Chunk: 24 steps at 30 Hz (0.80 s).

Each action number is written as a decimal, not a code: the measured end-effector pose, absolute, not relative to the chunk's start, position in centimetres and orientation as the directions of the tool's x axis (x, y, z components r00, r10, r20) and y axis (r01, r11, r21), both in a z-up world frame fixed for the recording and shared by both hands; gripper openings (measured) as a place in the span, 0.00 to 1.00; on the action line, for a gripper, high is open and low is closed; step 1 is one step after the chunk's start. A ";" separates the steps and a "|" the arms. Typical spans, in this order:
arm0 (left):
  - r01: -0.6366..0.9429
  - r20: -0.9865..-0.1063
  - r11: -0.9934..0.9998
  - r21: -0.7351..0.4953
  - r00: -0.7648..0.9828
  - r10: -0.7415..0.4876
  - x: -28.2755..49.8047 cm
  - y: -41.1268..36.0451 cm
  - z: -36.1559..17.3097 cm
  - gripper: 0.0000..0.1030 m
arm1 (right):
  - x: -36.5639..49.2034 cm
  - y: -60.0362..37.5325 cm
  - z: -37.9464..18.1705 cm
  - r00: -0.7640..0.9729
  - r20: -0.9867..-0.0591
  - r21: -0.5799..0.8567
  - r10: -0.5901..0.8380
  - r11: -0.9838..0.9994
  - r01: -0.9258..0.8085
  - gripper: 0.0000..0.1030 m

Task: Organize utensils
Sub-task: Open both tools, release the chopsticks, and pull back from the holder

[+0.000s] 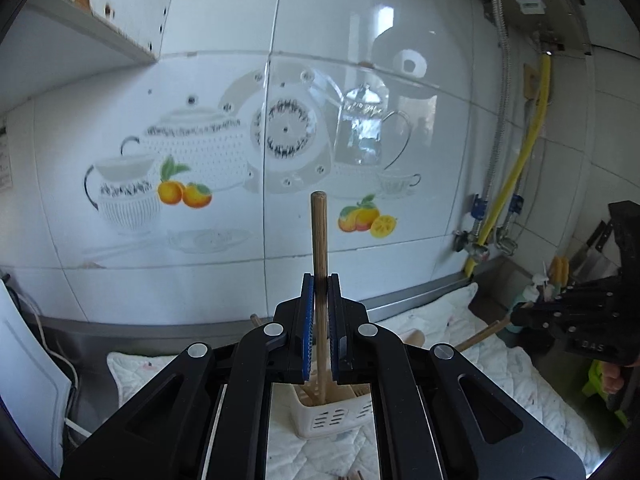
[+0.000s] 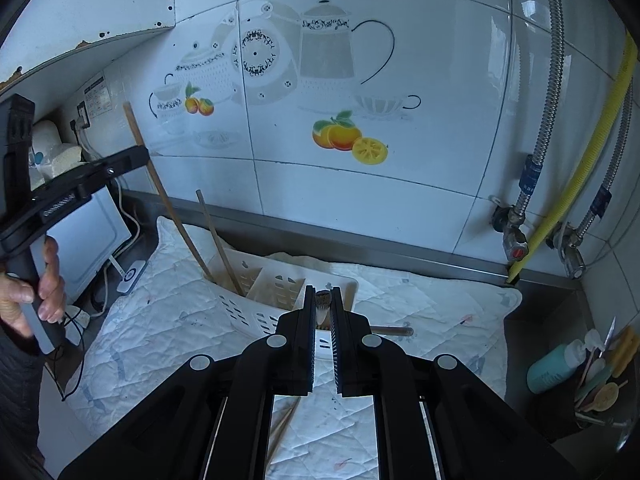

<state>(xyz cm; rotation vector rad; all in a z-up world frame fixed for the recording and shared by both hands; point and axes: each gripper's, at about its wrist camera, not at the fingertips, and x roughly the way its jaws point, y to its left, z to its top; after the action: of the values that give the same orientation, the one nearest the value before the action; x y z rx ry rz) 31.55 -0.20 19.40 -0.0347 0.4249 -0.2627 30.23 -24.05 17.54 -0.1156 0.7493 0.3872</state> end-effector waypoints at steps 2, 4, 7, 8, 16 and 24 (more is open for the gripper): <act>0.232 -0.422 0.968 -0.092 0.872 -0.249 32.4 -0.1 18.5 0.05 | 30.3 -24.0 17.3 0.662 -0.685 0.038 0.305 0.922 -0.386 0.07; 0.231 -0.443 0.968 -0.097 0.861 -0.250 33.0 -0.1 17.6 0.05 | 30.5 -23.8 17.0 0.661 -0.688 0.032 0.299 0.922 -0.385 0.07; 0.234 -0.473 0.967 -0.101 0.844 -0.253 33.5 -0.1 16.6 0.05 | 30.6 -23.9 16.8 0.664 -0.685 0.037 0.299 0.925 -0.378 0.08; 0.229 -0.479 0.969 -0.096 0.842 -0.247 33.4 -0.2 16.4 0.05 | 30.5 -24.0 16.9 0.669 -0.681 0.038 0.299 0.926 -0.375 0.08; 0.238 -0.482 0.970 -0.047 0.845 -0.231 30.3 -0.2 16.9 0.09 | 27.6 -24.6 18.4 0.705 -0.637 0.033 0.311 0.925 -0.377 0.12; 0.236 -0.490 0.972 -0.020 0.845 -0.215 23.0 1.4 16.8 0.32 | 20.5 -25.5 18.4 0.723 -0.602 0.036 0.337 0.917 -0.397 0.19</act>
<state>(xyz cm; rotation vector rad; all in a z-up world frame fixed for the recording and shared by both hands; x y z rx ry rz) 23.05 1.36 16.79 0.0414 0.5125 -0.2381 20.54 -25.54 18.44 -0.0977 0.6453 0.4060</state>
